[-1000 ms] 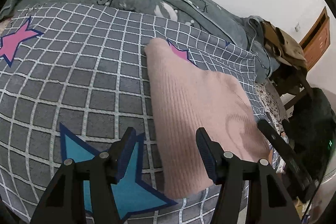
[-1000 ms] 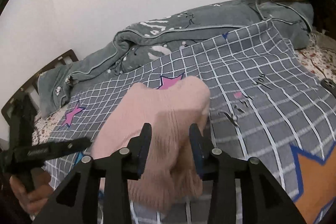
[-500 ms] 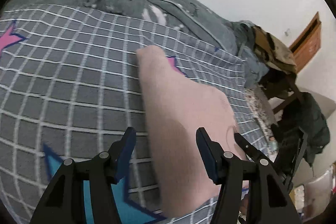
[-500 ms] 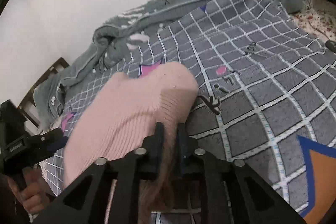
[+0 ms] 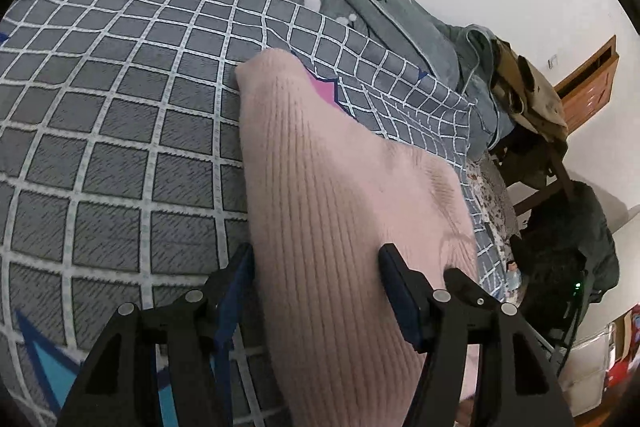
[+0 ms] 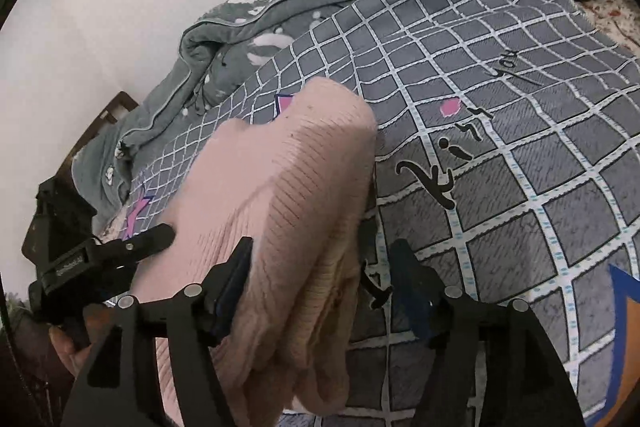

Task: Fold small clothes

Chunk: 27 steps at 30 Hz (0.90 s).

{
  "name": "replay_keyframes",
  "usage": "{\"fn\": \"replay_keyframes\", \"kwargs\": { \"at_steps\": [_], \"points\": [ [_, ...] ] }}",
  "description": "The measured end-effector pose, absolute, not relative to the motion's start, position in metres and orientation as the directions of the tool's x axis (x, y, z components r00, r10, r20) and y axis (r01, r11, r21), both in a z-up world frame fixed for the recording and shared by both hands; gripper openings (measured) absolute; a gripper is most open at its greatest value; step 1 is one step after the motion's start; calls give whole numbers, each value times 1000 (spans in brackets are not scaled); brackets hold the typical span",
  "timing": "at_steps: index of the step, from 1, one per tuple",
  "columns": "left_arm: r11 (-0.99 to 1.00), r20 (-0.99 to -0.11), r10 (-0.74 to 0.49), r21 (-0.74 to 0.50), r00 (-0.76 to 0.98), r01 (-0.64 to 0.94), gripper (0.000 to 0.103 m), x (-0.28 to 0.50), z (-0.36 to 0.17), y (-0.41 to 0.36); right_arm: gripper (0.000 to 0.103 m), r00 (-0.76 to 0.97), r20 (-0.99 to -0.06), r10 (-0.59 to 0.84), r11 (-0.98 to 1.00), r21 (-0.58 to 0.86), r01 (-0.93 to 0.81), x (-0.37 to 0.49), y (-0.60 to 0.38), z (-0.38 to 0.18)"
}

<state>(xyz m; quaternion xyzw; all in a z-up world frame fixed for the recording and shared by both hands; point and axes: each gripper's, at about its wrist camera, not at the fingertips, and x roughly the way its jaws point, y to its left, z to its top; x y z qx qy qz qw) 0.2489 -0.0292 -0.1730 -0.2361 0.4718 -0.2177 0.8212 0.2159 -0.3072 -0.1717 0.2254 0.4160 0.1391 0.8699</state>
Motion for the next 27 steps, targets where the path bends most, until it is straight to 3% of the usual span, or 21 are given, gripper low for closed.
{"fn": "replay_keyframes", "kwargs": {
  "at_steps": [2, 5, 7, 9, 12, 15, 22, 25, 27],
  "points": [
    [802, -677, -568, -583, 468, 131, 60, 253, -175, -34, 68, 612, -664, 430, 862, 504, -58, 220, -305, -172],
    [811, -673, -550, -571, 494, 125, 48, 254, -173, -35, 68, 598, -658, 457, 847, 527, -67, 228, -303, -174],
    [819, -662, -540, -556, 519, 143, 39, 251, -168, -36, 56, 584, -643, 495, 824, 560, -82, 233, -301, -174],
    [834, -652, -520, -526, 552, 166, 36, 248, -160, -35, 39, 573, -626, 529, 802, 590, -95, 235, -299, -170],
    [843, -638, -502, -512, 584, 164, 36, 249, -149, -28, 22, 618, -562, 549, 786, 598, -155, 233, -292, -151],
    [843, -630, -492, -517, 601, 148, 36, 254, -139, -9, 21, 629, -494, 600, 747, 627, -221, 241, -270, -133],
    [893, -638, -379, -443, 671, 83, 36, 260, -118, 55, 21, 591, -467, 658, 713, 638, -290, 274, -209, -125],
    [904, -658, -351, -423, 666, 58, 36, 264, -124, 73, 21, 558, -490, 670, 713, 634, -300, 284, -187, -133],
    [907, -677, -346, -419, 649, 47, 37, 267, -136, 77, 22, 543, -557, 628, 762, 581, -286, 289, -172, -142]
  ]
}}
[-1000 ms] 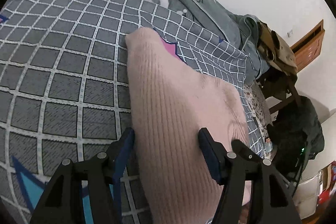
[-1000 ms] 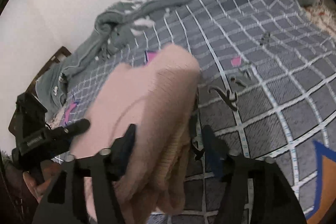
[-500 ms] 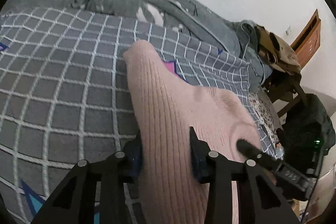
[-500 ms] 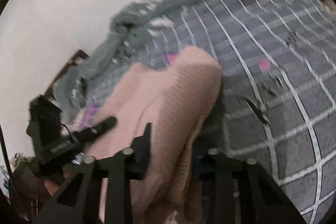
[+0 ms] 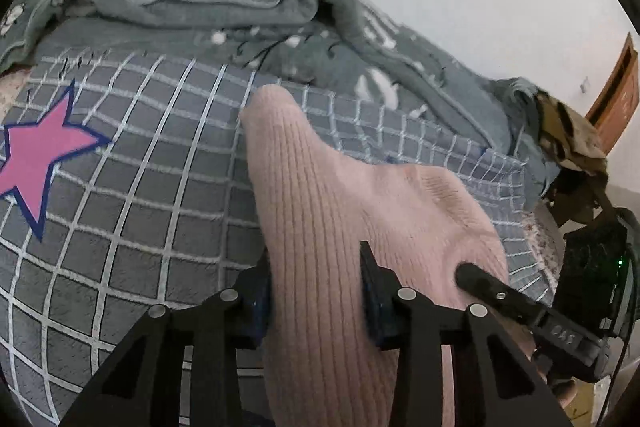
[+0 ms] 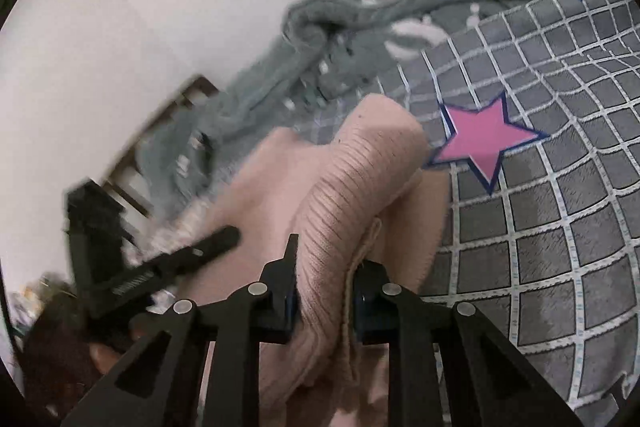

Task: Fold small clothes

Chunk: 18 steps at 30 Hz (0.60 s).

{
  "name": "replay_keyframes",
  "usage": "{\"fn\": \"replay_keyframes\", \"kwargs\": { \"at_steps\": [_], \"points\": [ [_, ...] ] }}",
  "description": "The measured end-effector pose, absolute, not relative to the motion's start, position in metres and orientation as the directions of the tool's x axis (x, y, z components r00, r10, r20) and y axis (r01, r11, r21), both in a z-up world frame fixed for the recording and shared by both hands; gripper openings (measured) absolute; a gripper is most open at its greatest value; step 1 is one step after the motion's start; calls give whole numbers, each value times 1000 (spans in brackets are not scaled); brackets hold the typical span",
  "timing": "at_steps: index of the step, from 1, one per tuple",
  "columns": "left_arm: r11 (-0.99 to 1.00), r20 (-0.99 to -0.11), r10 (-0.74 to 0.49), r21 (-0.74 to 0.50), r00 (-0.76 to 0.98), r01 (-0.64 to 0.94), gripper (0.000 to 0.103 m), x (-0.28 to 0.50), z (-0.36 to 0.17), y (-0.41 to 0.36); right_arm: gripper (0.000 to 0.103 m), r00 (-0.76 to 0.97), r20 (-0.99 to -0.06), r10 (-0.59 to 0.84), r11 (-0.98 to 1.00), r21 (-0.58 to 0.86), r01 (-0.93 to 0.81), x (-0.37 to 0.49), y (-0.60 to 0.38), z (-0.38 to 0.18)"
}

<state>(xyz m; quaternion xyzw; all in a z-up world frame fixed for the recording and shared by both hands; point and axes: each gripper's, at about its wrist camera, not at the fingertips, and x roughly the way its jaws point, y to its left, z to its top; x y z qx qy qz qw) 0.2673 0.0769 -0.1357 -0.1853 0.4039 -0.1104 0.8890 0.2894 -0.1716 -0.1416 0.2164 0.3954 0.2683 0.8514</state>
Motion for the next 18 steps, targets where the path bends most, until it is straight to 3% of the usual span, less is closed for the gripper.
{"fn": "replay_keyframes", "kwargs": {
  "at_steps": [4, 6, 8, 13, 18],
  "points": [
    [922, -690, -314, -385, 652, 36, 48, 265, -152, 73, 28, 540, -647, 539, 840, 458, -290, 287, -162, -157],
    [940, -685, -278, -339, 673, 43, 51, 261, -151, 71, 44, 566, -661, 493, 869, 398, -293, 278, -167, -154],
    [947, -679, -262, -317, 686, 49, 54, 256, -148, 72, 50, 585, -668, 461, 887, 356, -293, 272, -172, -148],
    [959, -667, -216, -281, 714, 28, 59, 244, -141, 83, 50, 619, -666, 416, 909, 291, -297, 256, -180, -131],
    [980, -667, -64, -184, 742, -81, 60, 222, -126, 101, 50, 690, -654, 310, 949, 173, -262, 234, -181, -106]
  ]
}}
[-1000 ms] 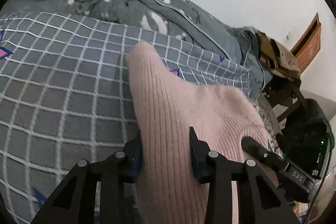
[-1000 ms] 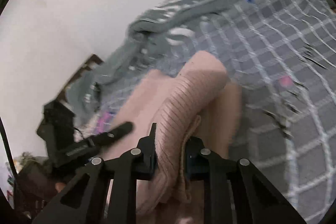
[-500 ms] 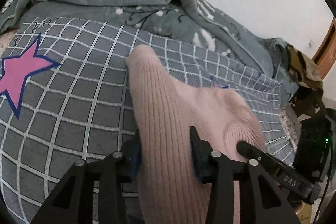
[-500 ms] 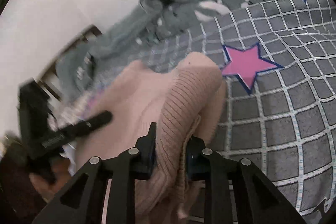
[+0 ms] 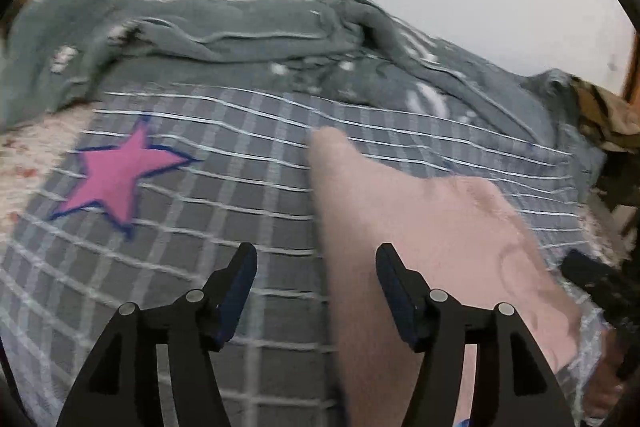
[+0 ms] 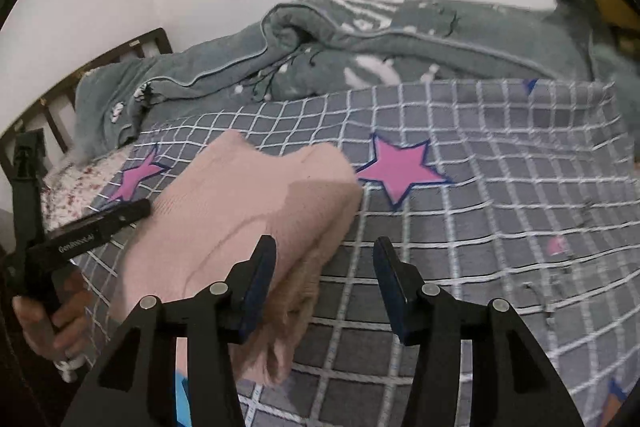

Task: Fold small clothes

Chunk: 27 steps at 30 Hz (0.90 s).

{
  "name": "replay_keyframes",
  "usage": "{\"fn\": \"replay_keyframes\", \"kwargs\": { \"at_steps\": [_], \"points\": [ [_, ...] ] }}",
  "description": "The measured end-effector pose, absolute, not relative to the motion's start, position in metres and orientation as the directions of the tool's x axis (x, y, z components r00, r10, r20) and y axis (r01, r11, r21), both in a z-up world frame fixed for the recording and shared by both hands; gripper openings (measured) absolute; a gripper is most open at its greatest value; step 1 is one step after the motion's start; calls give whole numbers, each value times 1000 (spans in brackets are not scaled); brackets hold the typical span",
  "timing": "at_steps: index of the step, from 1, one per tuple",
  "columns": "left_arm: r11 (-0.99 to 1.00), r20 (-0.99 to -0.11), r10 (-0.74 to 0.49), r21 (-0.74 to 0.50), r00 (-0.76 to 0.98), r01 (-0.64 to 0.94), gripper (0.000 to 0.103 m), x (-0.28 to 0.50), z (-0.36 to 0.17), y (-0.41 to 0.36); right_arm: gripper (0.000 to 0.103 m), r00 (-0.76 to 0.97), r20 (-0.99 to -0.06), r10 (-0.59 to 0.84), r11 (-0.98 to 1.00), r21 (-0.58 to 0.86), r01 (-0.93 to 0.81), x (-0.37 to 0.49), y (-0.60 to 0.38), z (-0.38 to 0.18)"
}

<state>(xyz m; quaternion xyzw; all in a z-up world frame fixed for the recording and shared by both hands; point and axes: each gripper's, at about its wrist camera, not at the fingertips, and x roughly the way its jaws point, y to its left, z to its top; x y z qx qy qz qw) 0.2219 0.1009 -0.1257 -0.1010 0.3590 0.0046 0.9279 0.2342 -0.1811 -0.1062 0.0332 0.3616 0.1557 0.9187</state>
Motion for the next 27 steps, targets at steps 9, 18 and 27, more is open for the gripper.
{"fn": "replay_keyframes", "kwargs": {
  "at_steps": [9, 18, 27],
  "points": [
    [964, -674, 69, -143, 736, -222, 62, 169, -105, 133, 50, 724, -640, 258, 965, 144, -217, 198, -184, -89],
    [942, -675, 190, -79, 713, -325, 69, 112, -110, 148, 39, 695, -600, 395, 918, 292, -270, 170, -168, -108],
    [947, -637, 175, -100, 751, -305, 69, 95, -114, 145, 11, 666, -640, 384, 922, 299, -245, 164, -159, -121]
  ]
}}
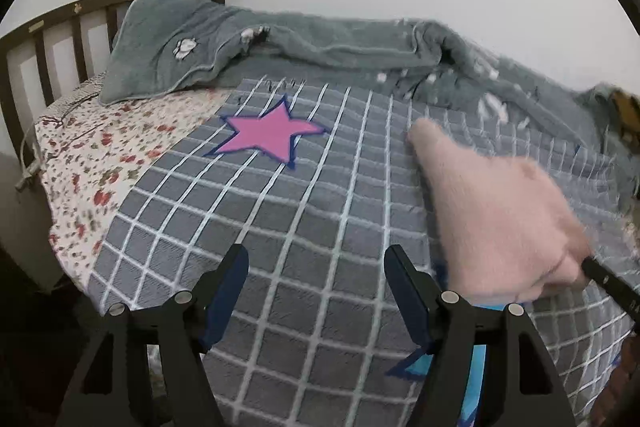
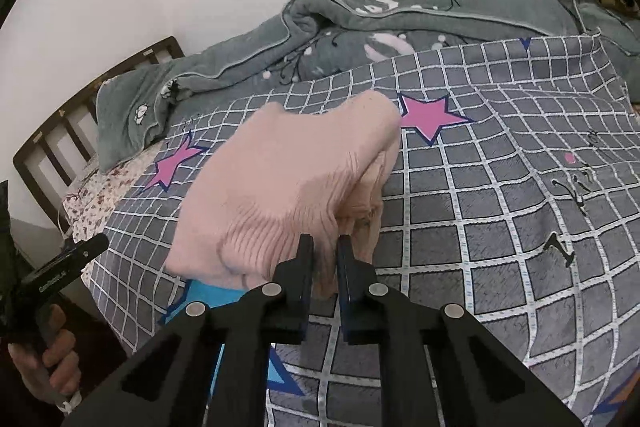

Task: Fold small clothes

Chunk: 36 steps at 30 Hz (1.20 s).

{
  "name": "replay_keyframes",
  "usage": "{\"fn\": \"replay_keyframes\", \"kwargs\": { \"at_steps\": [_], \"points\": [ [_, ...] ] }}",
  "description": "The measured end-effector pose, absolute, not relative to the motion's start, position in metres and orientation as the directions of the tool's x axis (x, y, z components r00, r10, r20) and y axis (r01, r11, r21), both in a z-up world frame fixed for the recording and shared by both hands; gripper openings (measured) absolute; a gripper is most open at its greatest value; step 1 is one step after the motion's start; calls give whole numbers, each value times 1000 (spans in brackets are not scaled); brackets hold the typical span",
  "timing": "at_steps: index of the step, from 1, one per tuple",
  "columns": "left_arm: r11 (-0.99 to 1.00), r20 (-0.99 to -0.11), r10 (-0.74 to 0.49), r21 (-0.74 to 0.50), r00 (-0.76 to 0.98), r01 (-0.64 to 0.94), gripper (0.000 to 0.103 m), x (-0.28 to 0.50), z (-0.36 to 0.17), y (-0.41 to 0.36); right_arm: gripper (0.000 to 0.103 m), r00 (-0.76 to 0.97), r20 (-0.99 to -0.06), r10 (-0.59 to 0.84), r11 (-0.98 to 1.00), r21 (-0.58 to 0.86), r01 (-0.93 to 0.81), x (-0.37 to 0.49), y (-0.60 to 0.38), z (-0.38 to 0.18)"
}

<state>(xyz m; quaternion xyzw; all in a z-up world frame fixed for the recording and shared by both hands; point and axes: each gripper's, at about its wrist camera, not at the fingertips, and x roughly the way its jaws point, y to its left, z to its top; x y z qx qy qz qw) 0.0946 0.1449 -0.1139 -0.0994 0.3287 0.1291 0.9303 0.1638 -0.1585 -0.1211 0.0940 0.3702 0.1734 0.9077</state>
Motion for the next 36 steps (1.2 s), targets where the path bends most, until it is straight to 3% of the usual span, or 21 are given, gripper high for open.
{"fn": "replay_keyframes", "kwargs": {
  "at_steps": [12, 22, 24, 25, 27, 30, 32, 36],
  "points": [
    [929, -578, 241, -94, 779, -358, 74, 106, -85, 123, 13, 678, -636, 369, 929, 257, -265, 157, -158, -107],
    [947, -609, 136, -152, 782, -284, 75, 114, -80, 119, 18, 669, -659, 343, 939, 212, -272, 175, -148, -115],
    [951, -609, 132, -145, 782, -274, 75, 117, -78, 116, 15, 657, -672, 341, 938, 202, -281, 180, -146, -120],
    [955, -605, 132, -135, 786, -264, 75, 118, -77, 114, 6, 663, -668, 338, 939, 192, -286, 180, -146, -120],
    [961, -600, 144, -105, 787, -256, 75, 121, -76, 110, 5, 681, -647, 343, 937, 192, -291, 177, -150, -119],
    [968, -603, 139, -84, 786, -236, 75, 124, -78, 107, 5, 692, -598, 405, 913, 305, -271, 169, -172, -122],
    [973, -608, 113, -92, 786, -211, 75, 126, -80, 106, 5, 671, -615, 414, 906, 349, -239, 171, -180, -134],
    [977, -641, 48, -129, 766, -169, 75, 134, -88, 104, 6, 639, -659, 396, 918, 306, -253, 175, -171, -149]
  ]
}}
